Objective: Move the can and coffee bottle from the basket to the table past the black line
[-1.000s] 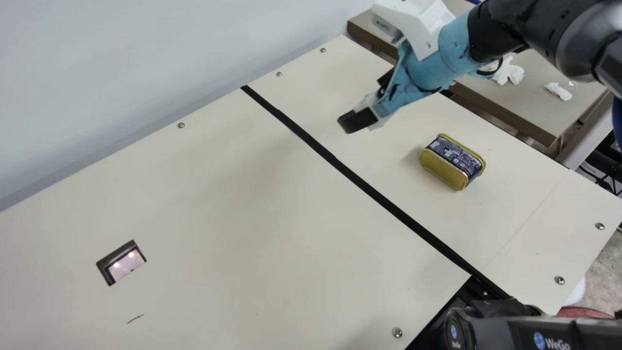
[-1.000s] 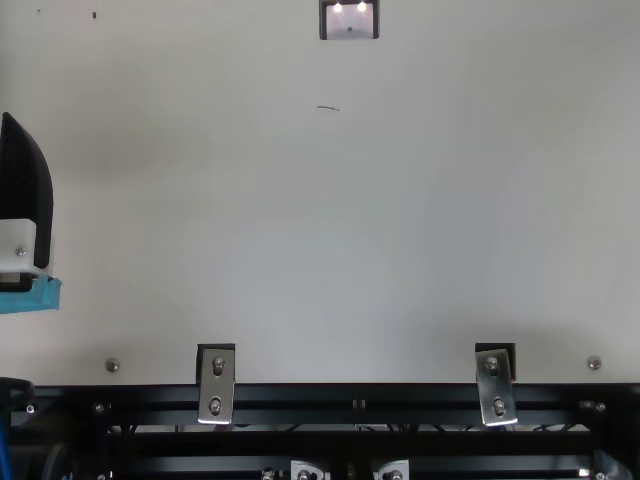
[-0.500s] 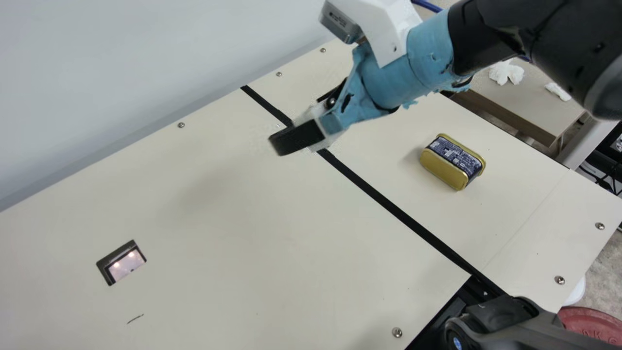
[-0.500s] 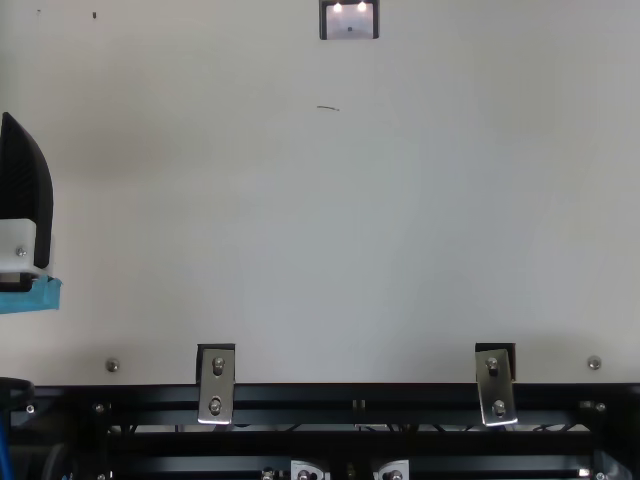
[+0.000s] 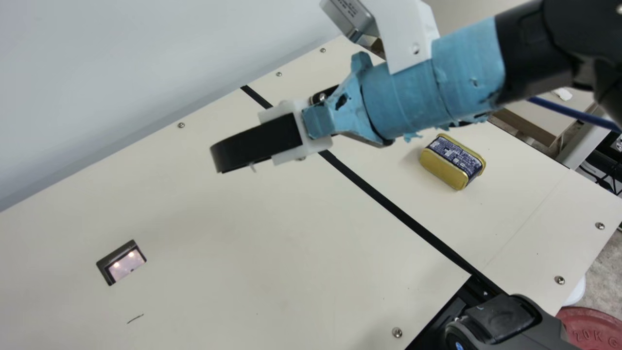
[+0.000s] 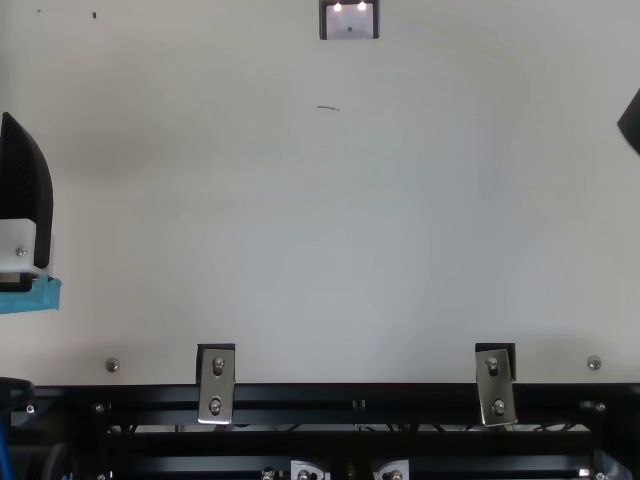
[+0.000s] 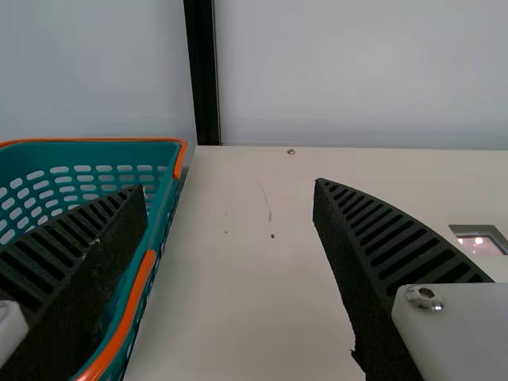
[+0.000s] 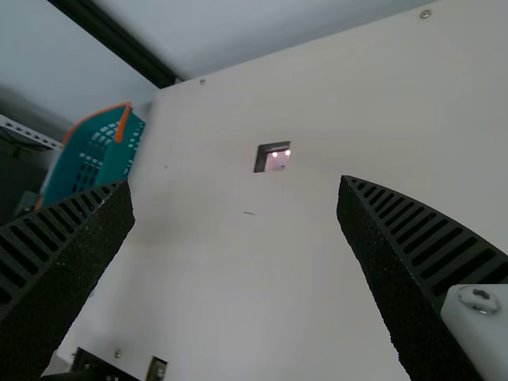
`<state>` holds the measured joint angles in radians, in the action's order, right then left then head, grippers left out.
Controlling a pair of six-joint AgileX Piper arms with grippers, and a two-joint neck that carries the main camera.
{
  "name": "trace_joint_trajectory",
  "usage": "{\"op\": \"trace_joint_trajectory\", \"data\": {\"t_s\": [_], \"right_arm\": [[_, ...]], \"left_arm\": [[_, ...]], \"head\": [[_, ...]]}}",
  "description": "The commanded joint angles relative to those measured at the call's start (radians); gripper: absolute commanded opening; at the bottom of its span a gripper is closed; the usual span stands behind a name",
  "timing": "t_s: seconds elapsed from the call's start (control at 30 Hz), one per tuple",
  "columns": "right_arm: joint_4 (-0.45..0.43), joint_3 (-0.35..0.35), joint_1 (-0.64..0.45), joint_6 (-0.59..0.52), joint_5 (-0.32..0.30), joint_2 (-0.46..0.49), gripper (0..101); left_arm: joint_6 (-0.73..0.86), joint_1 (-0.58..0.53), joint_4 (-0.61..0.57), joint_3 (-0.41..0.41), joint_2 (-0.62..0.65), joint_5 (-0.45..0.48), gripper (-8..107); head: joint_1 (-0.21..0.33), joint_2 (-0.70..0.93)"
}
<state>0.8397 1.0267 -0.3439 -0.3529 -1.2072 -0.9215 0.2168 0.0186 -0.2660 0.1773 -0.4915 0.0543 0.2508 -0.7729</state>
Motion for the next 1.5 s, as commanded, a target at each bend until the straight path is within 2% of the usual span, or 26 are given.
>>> {"op": "trace_joint_trajectory", "data": {"t_s": [0.0, 0.27, 0.3, 0.4, 0.93, 1.27, 1.47], "right_arm": [[0.040, -0.005, -0.006, 0.037, -0.013, 0.032, 101], [0.129, -0.046, 0.010, 0.170, -0.013, 0.131, 101], [0.121, -0.041, 0.009, 0.144, -0.015, 0.115, 101], [0.131, -0.047, 0.010, 0.171, -0.020, 0.134, 101], [0.129, -0.047, 0.010, 0.171, -0.015, 0.135, 101], [0.129, -0.047, 0.010, 0.171, -0.015, 0.135, 101], [0.129, -0.047, 0.010, 0.171, -0.015, 0.135, 101]], "left_arm": [[0.000, 0.000, 0.000, 0.000, 0.000, 0.000, 90], [0.000, 0.000, 0.000, 0.000, 0.000, 0.000, 90], [0.000, 0.000, 0.000, 0.000, 0.000, 0.000, 90], [0.000, 0.000, 0.000, 0.000, 0.000, 0.000, 90], [0.000, 0.000, 0.000, 0.000, 0.000, 0.000, 90], [0.000, 0.000, 0.000, 0.000, 0.000, 0.000, 90], [0.000, 0.000, 0.000, 0.000, 0.000, 0.000, 90]], "head": [[0.026, -0.012], [0.026, -0.012], [0.026, -0.012], [0.026, -0.012], [0.021, 0.005], [-0.014, 0.243], [-0.010, 0.440]]}}
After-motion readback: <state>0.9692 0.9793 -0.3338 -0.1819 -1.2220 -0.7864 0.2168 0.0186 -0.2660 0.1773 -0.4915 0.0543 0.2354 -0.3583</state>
